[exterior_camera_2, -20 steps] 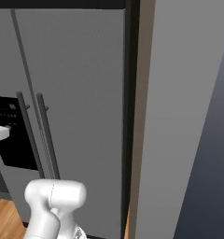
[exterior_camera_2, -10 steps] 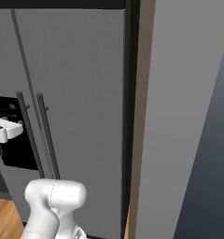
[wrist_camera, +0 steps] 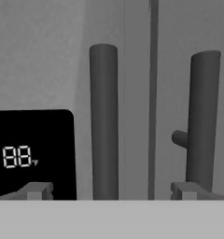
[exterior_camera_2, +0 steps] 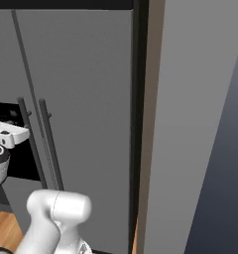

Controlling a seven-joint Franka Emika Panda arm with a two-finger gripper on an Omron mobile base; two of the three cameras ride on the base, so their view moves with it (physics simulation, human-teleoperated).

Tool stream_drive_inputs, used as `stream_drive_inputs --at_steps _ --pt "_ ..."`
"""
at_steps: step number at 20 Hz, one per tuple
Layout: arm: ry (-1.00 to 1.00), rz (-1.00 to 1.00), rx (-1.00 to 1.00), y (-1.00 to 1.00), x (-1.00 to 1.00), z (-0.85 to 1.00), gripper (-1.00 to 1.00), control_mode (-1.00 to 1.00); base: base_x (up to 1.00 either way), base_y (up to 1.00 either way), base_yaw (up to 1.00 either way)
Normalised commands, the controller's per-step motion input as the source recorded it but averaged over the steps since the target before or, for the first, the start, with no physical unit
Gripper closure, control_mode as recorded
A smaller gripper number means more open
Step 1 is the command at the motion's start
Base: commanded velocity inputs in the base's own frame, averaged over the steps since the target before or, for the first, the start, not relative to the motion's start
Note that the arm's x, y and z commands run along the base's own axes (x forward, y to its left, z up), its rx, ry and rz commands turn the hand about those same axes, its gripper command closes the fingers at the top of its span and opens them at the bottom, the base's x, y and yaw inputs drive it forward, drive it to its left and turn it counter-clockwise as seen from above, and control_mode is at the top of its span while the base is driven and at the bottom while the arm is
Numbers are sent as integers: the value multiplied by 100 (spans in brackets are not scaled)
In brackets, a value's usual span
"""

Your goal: Open the freezer door, pick up the ice cube tray from the freezer, and place it on the dining counter.

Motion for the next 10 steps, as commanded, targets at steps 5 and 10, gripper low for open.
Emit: stream_drive_inputs --at_steps 5,10 --pt "-1 0 0 0 28 0 -100 -100 0 0 0" --pt "0 0 0 1 27 0 -100 -100 0 0 0"
